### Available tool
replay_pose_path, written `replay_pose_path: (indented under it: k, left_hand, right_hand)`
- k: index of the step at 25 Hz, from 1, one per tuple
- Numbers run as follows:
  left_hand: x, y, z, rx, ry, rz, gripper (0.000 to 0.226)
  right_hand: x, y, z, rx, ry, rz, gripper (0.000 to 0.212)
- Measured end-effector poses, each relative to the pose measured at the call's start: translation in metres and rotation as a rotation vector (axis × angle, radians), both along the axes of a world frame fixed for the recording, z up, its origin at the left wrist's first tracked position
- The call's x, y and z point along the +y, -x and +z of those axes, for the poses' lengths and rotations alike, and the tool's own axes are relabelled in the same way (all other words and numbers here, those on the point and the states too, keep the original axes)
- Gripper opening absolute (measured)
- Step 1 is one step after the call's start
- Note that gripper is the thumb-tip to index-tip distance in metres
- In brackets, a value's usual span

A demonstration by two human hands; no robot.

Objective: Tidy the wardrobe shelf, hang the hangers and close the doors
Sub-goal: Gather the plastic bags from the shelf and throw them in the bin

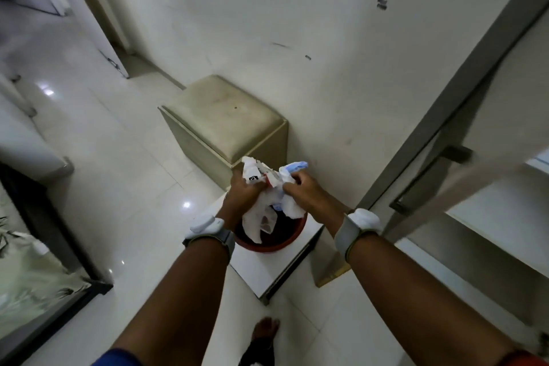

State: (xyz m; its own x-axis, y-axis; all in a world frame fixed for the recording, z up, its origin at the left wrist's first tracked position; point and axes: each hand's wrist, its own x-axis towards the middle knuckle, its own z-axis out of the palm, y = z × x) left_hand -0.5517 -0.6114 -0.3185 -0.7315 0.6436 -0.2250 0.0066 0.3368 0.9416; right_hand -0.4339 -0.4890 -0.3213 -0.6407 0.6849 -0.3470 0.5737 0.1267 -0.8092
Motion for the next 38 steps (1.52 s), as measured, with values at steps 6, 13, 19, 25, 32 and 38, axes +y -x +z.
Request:
replay_pose_path:
  k: [6, 13, 19, 25, 32, 38]
  left_hand:
    - [0.032, 0.025, -0.094, 0.015, 0.388, -0.004, 0.080]
    - [0.039, 0.008, -0.169, 0.069, 0.517, -0.063, 0.091]
    - [0.034, 0.025, -0.184, 0.032, 0.716, -0.287, 0.091]
    - [0.027, 0.033, -0.124, 0.730, 0.747, -0.227, 0.046]
    - [-0.005, 0.021, -0.067, 0.689, 0.538, -0.427, 0.032]
    - [-0.053, -0.073, 0.008, 0.569, 0.442, -0.506, 0.027]
  right_hand:
    - [0.018, 0.021, -0.096, -0.197, 0.011, 0.022, 0.024]
    - [0.001, 0.045, -0.146, -0.372, -0.278, -0.036, 0.025]
    - [0.002, 0.049, -0.160, -0.490, -0.188, 0.409, 0.034]
    - [0.007, 0.051, -0.105, -0.358, -0.579, 0.325, 0.013]
    - [-0.006, 0.007, -0.038, -0.167, -0.589, 0.369, 0.019]
    - [-0.055, -0.101, 0.015, -0.065, -0.484, 0.444, 0.024]
